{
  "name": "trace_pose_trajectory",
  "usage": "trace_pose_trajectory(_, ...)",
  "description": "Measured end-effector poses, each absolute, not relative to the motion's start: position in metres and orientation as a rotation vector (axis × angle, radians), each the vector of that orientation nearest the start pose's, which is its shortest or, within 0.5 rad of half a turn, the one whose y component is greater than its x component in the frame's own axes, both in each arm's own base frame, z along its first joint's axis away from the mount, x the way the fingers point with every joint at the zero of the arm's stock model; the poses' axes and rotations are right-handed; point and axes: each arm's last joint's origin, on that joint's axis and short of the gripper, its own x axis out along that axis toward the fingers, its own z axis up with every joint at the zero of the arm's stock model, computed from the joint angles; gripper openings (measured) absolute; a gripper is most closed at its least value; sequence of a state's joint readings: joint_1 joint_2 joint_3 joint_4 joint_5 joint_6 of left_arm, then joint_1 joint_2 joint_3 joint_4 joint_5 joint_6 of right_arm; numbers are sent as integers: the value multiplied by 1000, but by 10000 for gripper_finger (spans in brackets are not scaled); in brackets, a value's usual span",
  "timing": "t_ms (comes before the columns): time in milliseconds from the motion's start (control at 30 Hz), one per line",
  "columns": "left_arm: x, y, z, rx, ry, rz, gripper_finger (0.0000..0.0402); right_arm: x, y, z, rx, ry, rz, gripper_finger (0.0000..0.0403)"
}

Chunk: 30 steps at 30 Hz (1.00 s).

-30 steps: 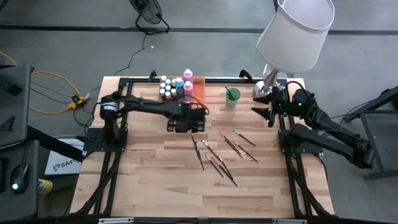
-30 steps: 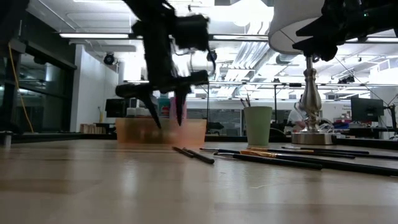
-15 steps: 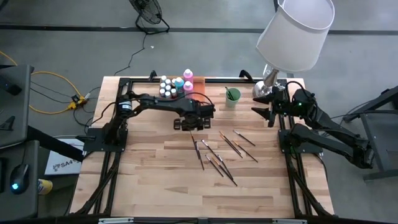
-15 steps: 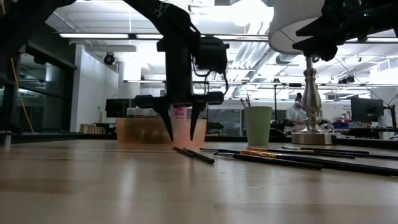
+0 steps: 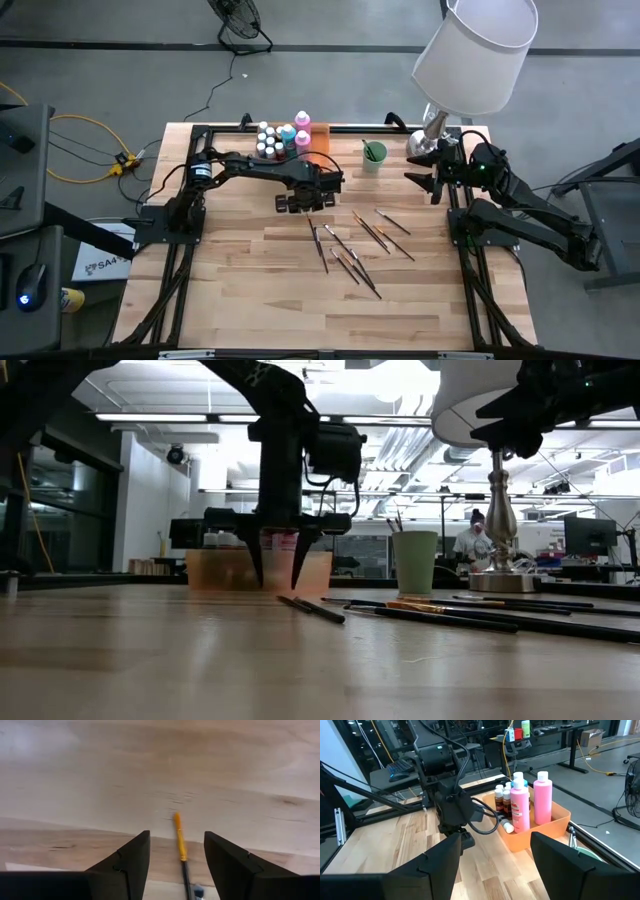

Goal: Pick & Place Paint Supplies
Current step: Put the gold paint brush into the green cup

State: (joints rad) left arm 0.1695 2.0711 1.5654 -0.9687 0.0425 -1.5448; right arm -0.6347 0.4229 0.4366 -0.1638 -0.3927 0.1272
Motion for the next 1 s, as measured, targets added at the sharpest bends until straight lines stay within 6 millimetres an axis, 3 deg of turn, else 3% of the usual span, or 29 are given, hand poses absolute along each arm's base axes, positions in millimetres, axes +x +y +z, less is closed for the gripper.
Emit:
trace_pose_trajectory(467,390,67,155,-1411,1069,1249,173,101,-60,261,200,116,-250,235)
trace_pose_trajectory(1000,396,66,144,-1428,1078,1220,49,101,-60,261,201,116,-250,235)
